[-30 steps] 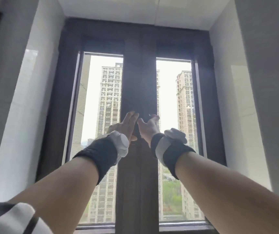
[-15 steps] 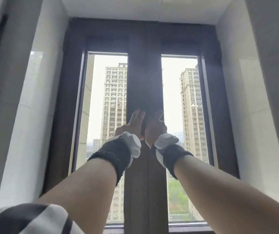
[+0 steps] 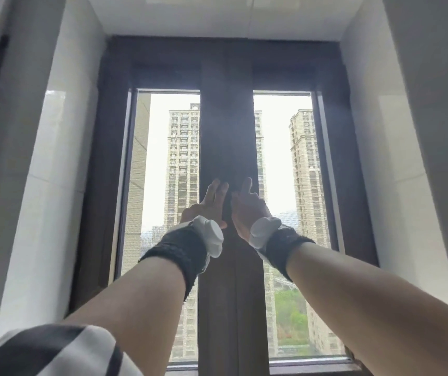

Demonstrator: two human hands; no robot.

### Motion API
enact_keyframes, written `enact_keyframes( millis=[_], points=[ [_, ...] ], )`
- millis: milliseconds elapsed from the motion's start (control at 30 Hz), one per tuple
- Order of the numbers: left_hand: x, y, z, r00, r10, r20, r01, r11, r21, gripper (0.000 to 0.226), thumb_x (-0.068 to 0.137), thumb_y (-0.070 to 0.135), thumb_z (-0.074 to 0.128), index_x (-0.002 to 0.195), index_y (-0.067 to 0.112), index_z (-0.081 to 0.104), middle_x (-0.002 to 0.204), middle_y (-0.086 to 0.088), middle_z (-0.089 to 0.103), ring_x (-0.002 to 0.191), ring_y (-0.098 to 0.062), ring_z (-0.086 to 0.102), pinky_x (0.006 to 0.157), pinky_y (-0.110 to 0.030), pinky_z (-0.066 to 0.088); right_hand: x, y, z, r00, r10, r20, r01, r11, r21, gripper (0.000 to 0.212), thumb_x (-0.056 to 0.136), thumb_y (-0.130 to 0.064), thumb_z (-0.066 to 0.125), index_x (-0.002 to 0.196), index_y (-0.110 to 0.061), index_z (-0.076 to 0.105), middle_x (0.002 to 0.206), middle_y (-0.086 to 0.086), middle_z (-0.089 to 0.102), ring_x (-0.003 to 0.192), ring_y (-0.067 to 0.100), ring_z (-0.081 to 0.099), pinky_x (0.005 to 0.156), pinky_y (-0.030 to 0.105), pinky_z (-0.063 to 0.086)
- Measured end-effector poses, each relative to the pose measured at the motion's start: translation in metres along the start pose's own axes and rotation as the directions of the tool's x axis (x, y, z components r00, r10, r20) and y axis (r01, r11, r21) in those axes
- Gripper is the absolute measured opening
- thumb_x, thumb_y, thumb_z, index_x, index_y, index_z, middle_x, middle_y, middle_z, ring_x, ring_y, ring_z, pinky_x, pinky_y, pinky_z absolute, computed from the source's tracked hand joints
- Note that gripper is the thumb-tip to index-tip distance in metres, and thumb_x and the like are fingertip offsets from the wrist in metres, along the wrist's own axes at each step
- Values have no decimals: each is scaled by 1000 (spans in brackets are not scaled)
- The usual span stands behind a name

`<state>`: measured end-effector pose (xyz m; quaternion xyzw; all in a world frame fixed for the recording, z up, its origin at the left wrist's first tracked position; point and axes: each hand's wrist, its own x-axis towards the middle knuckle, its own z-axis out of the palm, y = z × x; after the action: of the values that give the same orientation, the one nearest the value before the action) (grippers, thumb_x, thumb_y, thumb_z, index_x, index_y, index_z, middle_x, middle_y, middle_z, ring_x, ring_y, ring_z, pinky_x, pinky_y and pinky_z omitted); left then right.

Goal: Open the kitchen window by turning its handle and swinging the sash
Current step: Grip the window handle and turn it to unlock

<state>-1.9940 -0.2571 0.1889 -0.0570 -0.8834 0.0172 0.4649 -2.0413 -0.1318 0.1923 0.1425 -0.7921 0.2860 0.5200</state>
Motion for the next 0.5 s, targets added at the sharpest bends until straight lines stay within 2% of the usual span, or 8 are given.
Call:
enact_keyframes(
  millis=[100, 200, 267, 300, 367, 400, 433, 500],
  points=[
    [1, 0, -2, 1000, -11, 22, 12, 1000, -18, 103, 97, 28, 73, 168, 28, -1, 178, 9, -10, 79, -23, 66, 45, -20, 24, -1, 1, 1, 998, 60, 5, -60, 997, 39, 42, 111, -31, 40, 143, -5, 29, 57, -8, 37, 40, 7, 38, 38, 22, 23],
    [0, -1, -1, 1000, -16, 10, 16, 1000, -4, 103, 97, 30, 74, 168, 29, -1, 178, 9, -9, 76, -21, 62, 47, -21, 25, 0, 1, 0, 998, 67, 19, -69, 987, 147, 40, 112, -30, 37, 145, -9, 27, 59, -6, 42, 45, 10, 44, 39, 23, 25],
    [0, -2, 1, 1000, -27, 6, 27, 1000, -4, 102, 97, 32, 73, 168, 30, 0, 177, 11, -9, 75, -19, 59, 47, -20, 21, 1, -3, 3, 996, 90, -24, -85, 982, 167, 40, 112, -31, 37, 145, -10, 28, 62, -3, 48, 49, 15, 48, 44, 24, 24],
    [1, -2, 2, 999, -36, -2, 36, 999, 0, 102, 97, 34, 73, 168, 30, 0, 177, 12, -8, 75, -19, 59, 47, -20, 18, 1, -6, 4, 992, 122, -33, -112, 969, 222, 38, 112, -29, 39, 143, -9, 30, 70, 2, 56, 55, 20, 55, 48, 24, 25],
    [1, -1, 4, 999, -33, -21, 33, 999, 29, 102, 98, 36, 72, 168, 28, -1, 178, 9, -7, 76, -19, 57, 48, -20, 17, -1, -15, 1, 977, 212, 24, -203, 886, 416, 37, 111, -27, 41, 142, -9, 29, 109, 15, 71, 82, 30, 65, 67, 28, 38],
    [2, -1, 4, 999, -31, -21, 31, 999, 31, 101, 98, 34, 72, 168, 26, -1, 178, 7, -7, 77, -19, 56, 49, -19, 22, -3, -19, -1, 965, 251, 73, -254, 835, 489, 41, 111, -27, 41, 145, -10, 26, 130, 16, 68, 97, 33, 66, 79, 30, 39],
    [1, 0, 3, 1000, -26, -10, 26, 1000, 13, 99, 99, 31, 71, 168, 26, 0, 178, 6, -7, 79, -21, 59, 52, -19, 32, -5, -22, -3, 949, 292, 120, -309, 782, 542, 44, 111, -27, 41, 148, -10, 24, 144, 14, 62, 111, 34, 65, 85, 32, 36],
    [0, 1, 0, 1000, -14, 13, 15, 999, -37, 97, 99, 23, 71, 168, 26, 3, 178, 5, -7, 86, -25, 68, 63, -26, 44, -5, -24, -7, 921, 340, 191, -388, 741, 549, 47, 111, -32, 41, 149, -7, 28, 149, 16, 59, 123, 38, 63, 87, 32, 34]
  ],
)
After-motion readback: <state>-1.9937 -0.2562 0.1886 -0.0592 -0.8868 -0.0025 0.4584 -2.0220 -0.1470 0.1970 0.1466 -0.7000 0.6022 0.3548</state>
